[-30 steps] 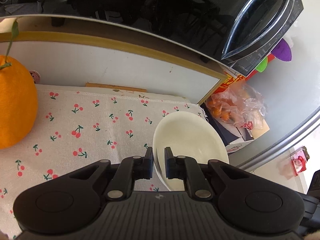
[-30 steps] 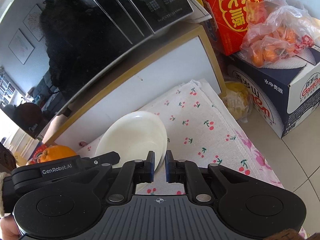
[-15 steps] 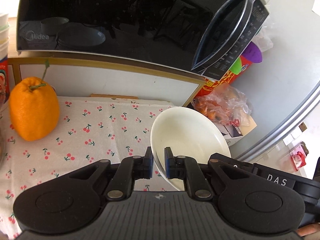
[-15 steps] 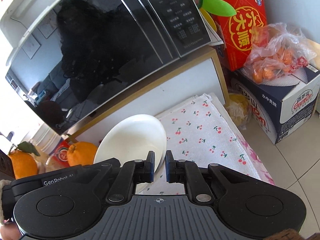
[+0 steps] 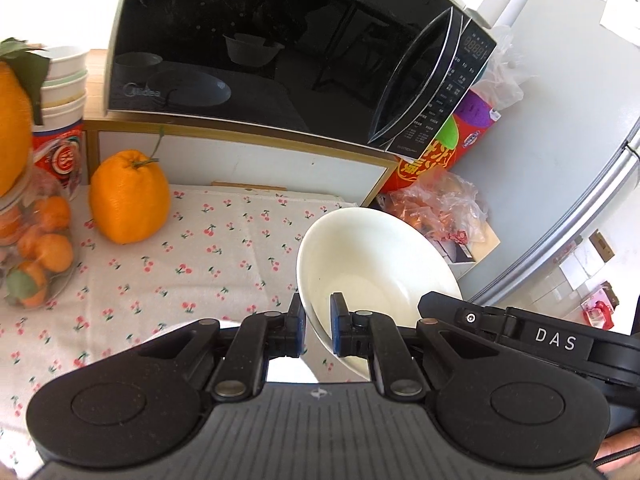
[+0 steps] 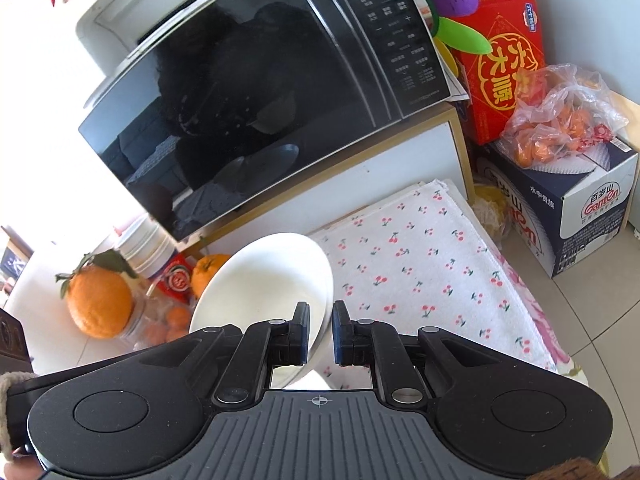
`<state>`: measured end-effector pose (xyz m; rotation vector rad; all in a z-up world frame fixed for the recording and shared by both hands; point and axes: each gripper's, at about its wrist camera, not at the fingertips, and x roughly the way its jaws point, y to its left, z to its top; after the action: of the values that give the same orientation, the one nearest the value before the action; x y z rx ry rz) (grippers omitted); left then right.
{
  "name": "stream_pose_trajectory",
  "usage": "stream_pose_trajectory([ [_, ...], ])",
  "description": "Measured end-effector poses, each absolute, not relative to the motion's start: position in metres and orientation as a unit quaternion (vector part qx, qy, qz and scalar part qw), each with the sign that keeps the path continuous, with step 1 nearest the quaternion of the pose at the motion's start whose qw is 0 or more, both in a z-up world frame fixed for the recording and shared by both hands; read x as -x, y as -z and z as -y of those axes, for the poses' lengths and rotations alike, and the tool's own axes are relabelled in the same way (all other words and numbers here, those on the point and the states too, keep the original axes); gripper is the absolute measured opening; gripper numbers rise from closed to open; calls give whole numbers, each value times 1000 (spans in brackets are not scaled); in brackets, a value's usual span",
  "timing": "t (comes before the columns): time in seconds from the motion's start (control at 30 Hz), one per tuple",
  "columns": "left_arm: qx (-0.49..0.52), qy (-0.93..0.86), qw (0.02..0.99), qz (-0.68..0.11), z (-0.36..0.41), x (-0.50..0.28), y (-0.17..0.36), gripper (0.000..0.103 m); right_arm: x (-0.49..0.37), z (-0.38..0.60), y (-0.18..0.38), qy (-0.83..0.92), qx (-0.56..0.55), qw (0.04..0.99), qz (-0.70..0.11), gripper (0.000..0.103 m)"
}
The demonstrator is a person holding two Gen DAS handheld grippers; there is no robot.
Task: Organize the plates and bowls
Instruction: 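Carry the held small white bowl back toward the nested bowls, then lower the small white bowl into the nested bowls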
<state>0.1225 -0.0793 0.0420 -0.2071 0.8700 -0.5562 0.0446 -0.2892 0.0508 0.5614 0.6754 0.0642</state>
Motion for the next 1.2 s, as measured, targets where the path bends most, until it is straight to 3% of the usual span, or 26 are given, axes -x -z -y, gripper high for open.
stream_pose_trajectory([
  [0.7,116,222,880,-404,-33,-41,-34,12,9,181,-45,-132,-232,901,-340,13],
  [1.2,73,199,864,-456,-85,-5,4,13,25,115,-1,-210,-170,868,-417,13],
])
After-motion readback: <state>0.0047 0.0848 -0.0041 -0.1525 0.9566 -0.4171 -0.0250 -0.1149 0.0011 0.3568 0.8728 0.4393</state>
